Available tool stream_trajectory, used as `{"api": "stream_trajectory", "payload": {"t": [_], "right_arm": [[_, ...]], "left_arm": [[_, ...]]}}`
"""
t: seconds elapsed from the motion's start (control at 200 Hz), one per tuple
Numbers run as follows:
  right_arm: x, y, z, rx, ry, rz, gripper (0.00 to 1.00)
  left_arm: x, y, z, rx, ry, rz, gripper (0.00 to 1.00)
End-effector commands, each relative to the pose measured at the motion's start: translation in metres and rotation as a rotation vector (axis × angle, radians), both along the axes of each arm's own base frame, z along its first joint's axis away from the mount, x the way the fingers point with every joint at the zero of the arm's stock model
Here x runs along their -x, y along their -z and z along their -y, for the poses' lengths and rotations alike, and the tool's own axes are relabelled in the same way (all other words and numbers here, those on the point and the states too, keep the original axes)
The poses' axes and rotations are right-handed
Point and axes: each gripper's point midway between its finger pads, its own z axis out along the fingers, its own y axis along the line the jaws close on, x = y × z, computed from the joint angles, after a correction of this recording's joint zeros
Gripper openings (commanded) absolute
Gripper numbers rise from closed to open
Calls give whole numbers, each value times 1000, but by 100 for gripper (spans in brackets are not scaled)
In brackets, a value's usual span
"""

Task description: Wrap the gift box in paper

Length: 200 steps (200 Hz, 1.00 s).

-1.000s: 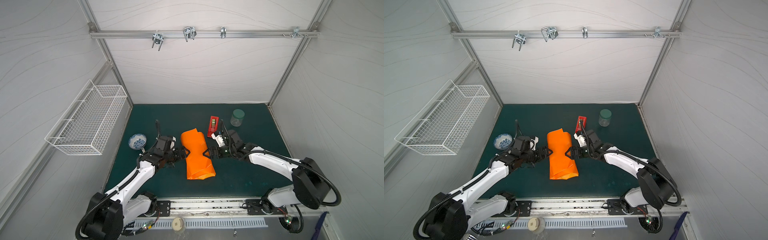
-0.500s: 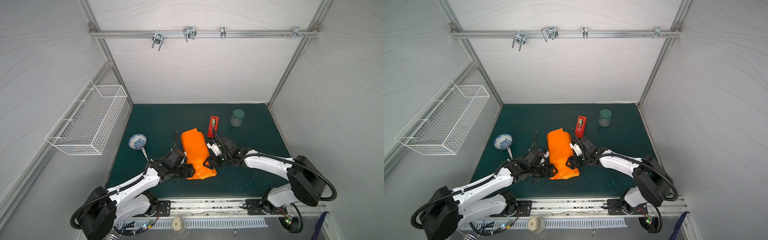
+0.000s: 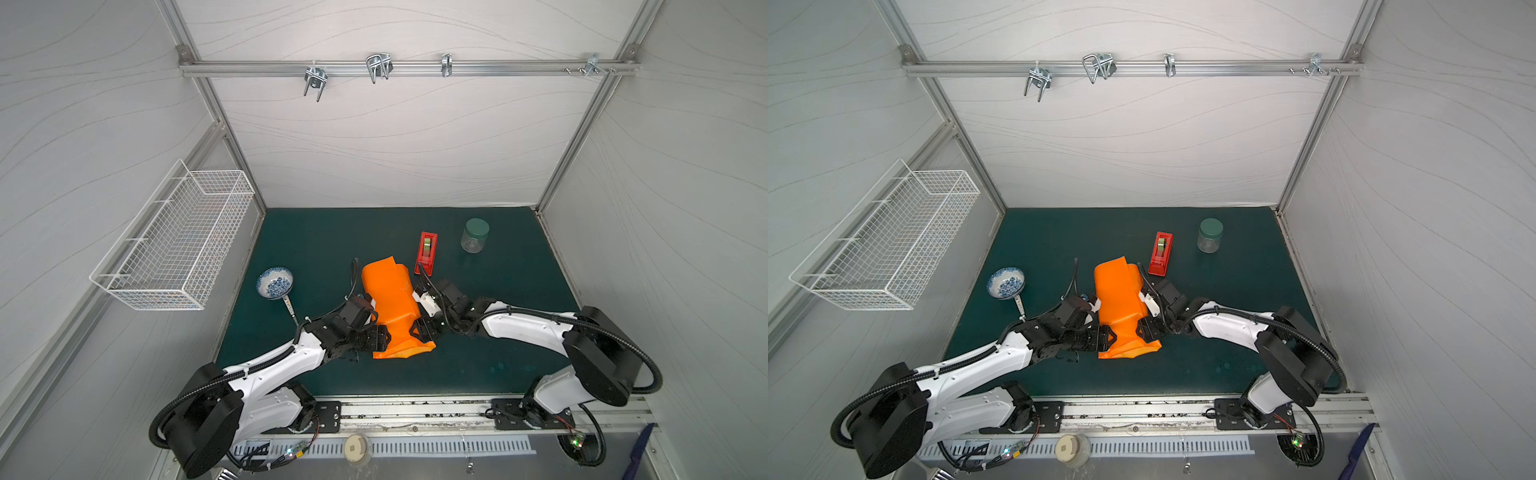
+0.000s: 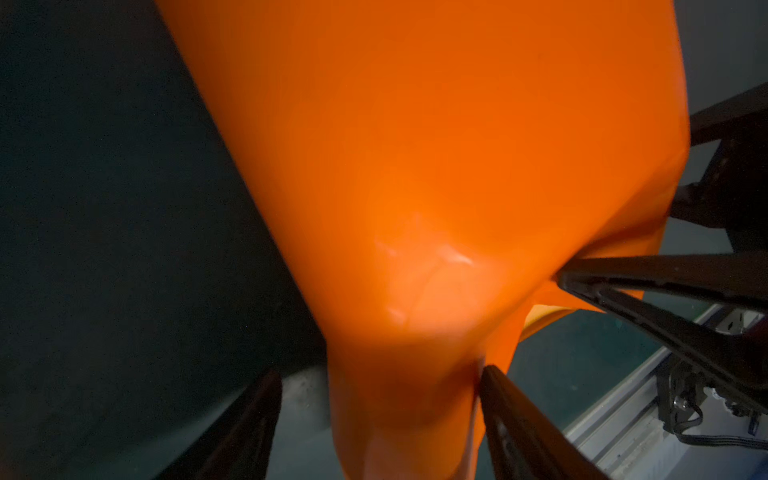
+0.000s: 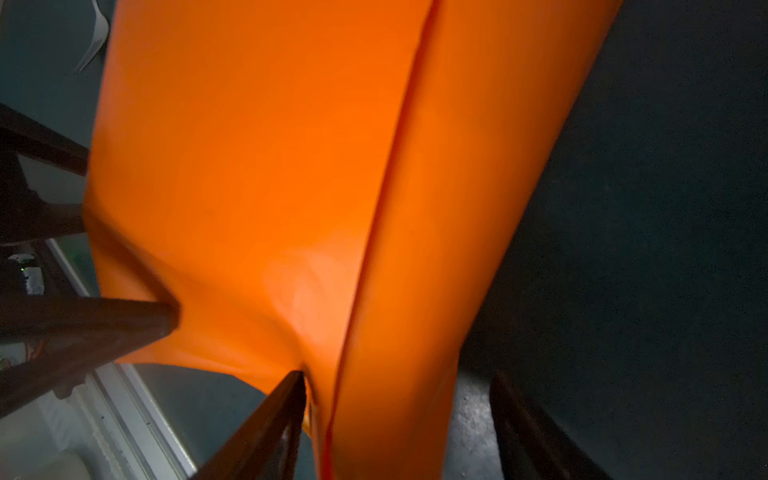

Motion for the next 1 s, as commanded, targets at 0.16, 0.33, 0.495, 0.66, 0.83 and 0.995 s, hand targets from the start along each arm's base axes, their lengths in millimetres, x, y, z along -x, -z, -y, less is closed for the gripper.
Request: {"api": "stream_trajectory", "payload": {"t": [0.16, 0.33, 0.495, 0.66, 0.83, 0.995], "right_arm": [[-6, 5, -1, 14, 25, 63, 62], [-10, 8, 2, 26, 71, 85, 55], [-11, 12, 4, 46, 115, 99, 50], [-12, 18, 5, 67, 162, 114, 47], [-16, 21, 7, 91, 192, 146, 45], [-22, 21, 10, 106, 215, 173, 44]], "left_arm": [[-20, -5, 3, -28, -13, 89, 69], [-22, 3, -1, -72, -16, 99, 67], [-22, 13, 0, -124, -9, 95, 63], [-23, 19, -1, -198, -6, 115, 58], [-25, 20, -4, -215, -34, 125, 52], [-26, 23, -6, -220, -49, 126, 49]]}}
